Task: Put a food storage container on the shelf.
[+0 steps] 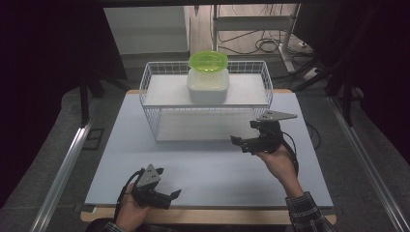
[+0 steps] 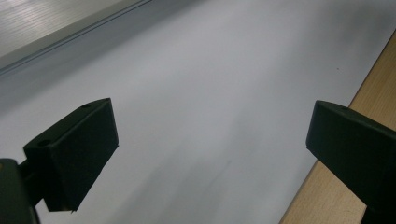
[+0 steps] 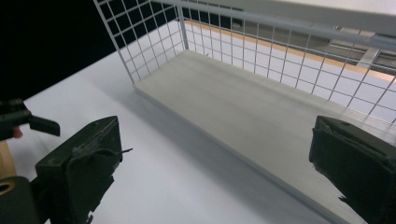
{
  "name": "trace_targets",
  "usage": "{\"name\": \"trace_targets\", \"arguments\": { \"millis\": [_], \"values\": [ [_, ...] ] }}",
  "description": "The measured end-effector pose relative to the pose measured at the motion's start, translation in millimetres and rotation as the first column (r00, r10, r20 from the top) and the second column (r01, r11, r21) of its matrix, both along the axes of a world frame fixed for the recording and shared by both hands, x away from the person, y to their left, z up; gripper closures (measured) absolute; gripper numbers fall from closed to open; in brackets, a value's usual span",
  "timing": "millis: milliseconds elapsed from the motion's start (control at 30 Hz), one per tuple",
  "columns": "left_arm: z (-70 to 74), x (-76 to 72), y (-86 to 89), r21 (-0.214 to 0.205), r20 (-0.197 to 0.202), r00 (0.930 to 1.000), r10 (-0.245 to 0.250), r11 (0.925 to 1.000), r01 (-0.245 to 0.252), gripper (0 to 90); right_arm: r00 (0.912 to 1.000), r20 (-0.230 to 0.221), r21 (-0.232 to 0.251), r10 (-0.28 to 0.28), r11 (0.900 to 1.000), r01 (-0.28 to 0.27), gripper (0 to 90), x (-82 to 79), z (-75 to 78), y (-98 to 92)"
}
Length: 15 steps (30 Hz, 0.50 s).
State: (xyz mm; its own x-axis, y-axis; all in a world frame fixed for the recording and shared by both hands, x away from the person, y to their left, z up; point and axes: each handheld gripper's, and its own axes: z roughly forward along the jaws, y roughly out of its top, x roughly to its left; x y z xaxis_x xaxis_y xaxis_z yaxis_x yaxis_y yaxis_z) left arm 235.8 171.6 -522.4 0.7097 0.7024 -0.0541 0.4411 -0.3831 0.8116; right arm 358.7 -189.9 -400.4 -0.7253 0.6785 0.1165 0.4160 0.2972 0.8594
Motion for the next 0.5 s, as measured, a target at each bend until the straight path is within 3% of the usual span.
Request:
{"name": "trace_targets", "arguments": {
  "millis": [167, 500],
  "values": [
    [0.3, -0.2, 0.4, 0.003, 0.0, 1.0, -0.002, 1.0, 0.002, 1.8, 0.9997, 0.013, 0.0, 0.02, 0.9998, -0.02, 3.2, -6.1, -5.7, -0.6],
    [0.1, -0.1, 0.6, 0.002, -0.003, 1.0, -0.003, 1.0, 0.003, 1.7, 0.9985, 0.015, -0.032, 0.053, 0.9981, -0.052, 2.8, -22.0, -31.1, -2.2]
  ]
}}
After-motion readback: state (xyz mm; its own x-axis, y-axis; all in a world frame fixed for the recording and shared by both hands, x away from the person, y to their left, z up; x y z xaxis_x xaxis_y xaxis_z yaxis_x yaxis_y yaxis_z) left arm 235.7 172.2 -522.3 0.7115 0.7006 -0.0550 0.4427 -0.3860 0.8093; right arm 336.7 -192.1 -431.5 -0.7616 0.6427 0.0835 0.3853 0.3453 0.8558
